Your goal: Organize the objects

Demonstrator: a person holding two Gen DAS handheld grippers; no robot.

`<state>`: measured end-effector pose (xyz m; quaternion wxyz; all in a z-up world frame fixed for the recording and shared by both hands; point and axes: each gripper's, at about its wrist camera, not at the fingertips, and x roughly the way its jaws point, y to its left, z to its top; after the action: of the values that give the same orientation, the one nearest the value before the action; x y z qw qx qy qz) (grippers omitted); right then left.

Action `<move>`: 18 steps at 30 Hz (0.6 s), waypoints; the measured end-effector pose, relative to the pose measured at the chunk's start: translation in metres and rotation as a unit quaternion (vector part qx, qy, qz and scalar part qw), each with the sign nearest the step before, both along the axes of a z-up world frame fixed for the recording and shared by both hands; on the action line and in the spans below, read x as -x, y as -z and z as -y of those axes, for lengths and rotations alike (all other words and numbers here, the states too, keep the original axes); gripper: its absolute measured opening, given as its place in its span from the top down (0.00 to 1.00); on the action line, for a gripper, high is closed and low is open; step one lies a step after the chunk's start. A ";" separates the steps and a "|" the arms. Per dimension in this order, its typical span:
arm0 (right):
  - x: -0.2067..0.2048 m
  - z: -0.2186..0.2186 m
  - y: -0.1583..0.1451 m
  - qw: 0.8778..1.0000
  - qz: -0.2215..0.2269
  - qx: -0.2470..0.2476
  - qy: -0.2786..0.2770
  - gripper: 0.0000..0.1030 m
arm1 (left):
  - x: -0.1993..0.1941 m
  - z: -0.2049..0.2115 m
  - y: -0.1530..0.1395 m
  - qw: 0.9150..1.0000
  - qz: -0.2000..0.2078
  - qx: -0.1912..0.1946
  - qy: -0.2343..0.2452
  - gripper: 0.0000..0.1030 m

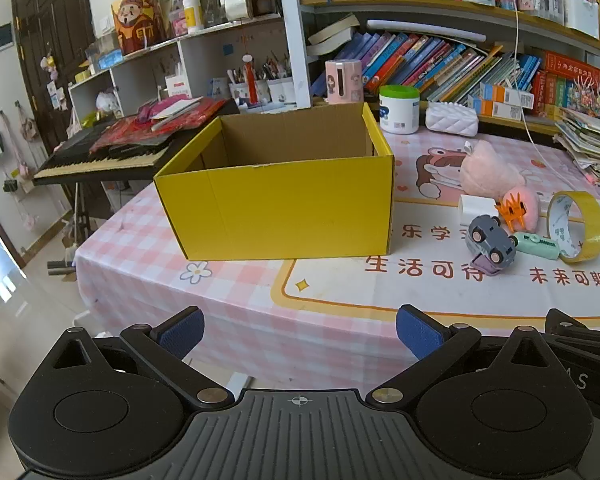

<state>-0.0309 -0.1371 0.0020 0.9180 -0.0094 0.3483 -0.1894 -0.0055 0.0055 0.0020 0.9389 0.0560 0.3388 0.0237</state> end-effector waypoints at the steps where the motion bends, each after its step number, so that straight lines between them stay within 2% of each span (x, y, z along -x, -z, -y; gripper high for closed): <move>1: 0.001 0.000 0.000 1.000 0.000 0.000 0.000 0.00 | 0.000 0.000 0.000 1.000 0.000 0.000 0.000 0.00; 18: -0.001 0.001 0.000 1.000 -0.001 -0.001 0.000 0.00 | 0.000 0.000 0.003 1.000 -0.005 0.004 0.000 0.00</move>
<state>-0.0298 -0.1377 0.0017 0.9178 -0.0091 0.3490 -0.1890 -0.0050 0.0053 -0.0012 0.9373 0.0524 0.3439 0.0216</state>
